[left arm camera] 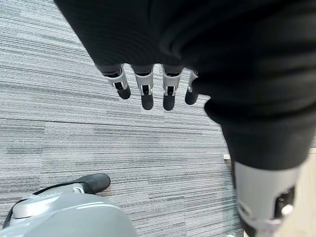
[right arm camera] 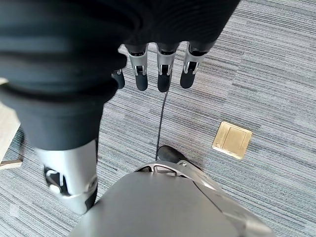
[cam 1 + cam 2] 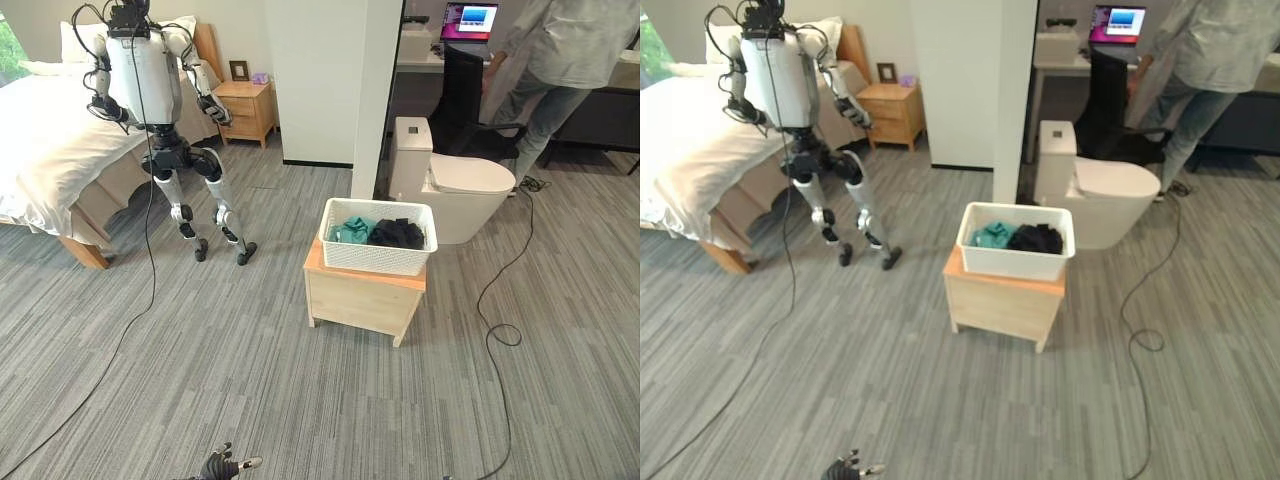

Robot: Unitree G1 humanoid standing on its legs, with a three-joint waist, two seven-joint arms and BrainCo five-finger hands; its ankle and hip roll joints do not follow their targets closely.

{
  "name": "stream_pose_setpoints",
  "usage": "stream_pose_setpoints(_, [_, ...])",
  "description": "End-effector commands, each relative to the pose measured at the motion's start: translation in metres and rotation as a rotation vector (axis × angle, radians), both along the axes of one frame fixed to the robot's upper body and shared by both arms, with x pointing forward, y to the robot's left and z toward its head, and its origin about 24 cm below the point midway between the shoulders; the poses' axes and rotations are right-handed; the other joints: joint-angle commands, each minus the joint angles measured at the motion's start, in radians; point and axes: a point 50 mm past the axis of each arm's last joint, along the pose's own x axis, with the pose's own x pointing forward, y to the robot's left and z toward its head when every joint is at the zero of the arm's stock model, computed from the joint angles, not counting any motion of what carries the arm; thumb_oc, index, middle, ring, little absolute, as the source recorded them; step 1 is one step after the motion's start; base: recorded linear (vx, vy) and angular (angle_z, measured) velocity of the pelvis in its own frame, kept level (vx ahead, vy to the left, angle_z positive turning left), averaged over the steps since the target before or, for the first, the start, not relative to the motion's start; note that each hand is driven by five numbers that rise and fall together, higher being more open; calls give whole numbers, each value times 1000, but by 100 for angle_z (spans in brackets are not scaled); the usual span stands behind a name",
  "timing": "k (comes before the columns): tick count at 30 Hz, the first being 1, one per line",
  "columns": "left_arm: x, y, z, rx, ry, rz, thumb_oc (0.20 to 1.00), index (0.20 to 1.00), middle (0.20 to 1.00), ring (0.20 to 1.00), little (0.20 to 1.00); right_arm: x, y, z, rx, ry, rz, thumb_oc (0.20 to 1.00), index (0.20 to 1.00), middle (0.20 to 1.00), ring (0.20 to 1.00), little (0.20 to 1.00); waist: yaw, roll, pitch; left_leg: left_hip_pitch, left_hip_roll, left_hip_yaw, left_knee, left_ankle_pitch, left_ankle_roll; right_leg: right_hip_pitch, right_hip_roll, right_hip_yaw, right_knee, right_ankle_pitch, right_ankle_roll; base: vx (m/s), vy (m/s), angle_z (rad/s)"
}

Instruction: Grab the laundry basket,head to the washer,open it,put in the laundry and shut it.

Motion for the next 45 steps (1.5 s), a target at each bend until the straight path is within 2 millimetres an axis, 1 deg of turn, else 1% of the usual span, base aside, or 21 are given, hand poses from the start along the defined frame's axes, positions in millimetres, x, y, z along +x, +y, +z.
stream_pose_setpoints(1, [12,10,4,30,-37,11,1000,1000,1000,1000,1000,-2,1,-1,-12,29,59,1000,1000,1000,1000,1000,-2,-57,-3,21,67,-27,-63,3,-80,104,-124,16,-130,40,140,0,0,0])
stream_pose_setpoints(5, [12,10,4,34,-34,6,1000,1000,1000,1000,1000,-4,0,-1,-11,34,57,1000,1000,1000,1000,1000,-3,-57,-1,18,67,-28,-63,4,-80,103,-123,15,-130,39,140,0,0,0])
stream_pose_setpoints(17, [5,11,2,28,-12,69,1000,1000,1000,1000,1000,-5,0,-1,-17,27,55,1000,1000,1000,1000,1000,-4,-56,3,18,67,-29,-63,3,-81,105,-122,11,-130,35,140,0,-1,0])
stream_pose_setpoints(24, [5,11,2,31,-16,77,1000,1000,1000,1000,1000,-1,-1,0,-29,11,52,1000,1000,1000,1000,1000,-6,-55,5,20,70,-26,-63,3,-83,107,-120,11,-130,33,138,6,-6,2])
stream_pose_setpoints(36, [8,9,2,24,-22,72,1000,1000,1000,1000,1000,-1,-1,0,-22,11,38,1000,1000,1000,1000,1000,-9,-49,14,14,83,-26,-63,12,-92,101,-104,12,-130,23,129,3,-36,0])
stream_pose_setpoints(42, [10,8,3,19,-28,73,1000,1000,1000,1000,1000,0,-3,1,-20,3,21,1000,1000,1000,1000,1000,-11,-44,24,10,102,-32,-63,21,-102,96,-84,24,-130,11,115,9,-73,1])
stream_pose_setpoints(44, [13,9,4,17,-38,80,1000,1000,1000,1000,1000,3,-3,1,-19,-10,3,1000,1000,1000,1000,1000,-7,-44,49,7,136,-28,-46,47,-119,100,-55,43,-130,-6,92,4,-170,0])
stream_pose_setpoints(45, [14,10,4,13,-45,86,1000,1000,1000,1000,1000,6,-5,2,-19,-19,-2,1000,1000,1000,1000,1000,-3,-50,67,-13,143,-28,10,34,-125,106,-46,51,-130,-10,81,-22,-175,4])
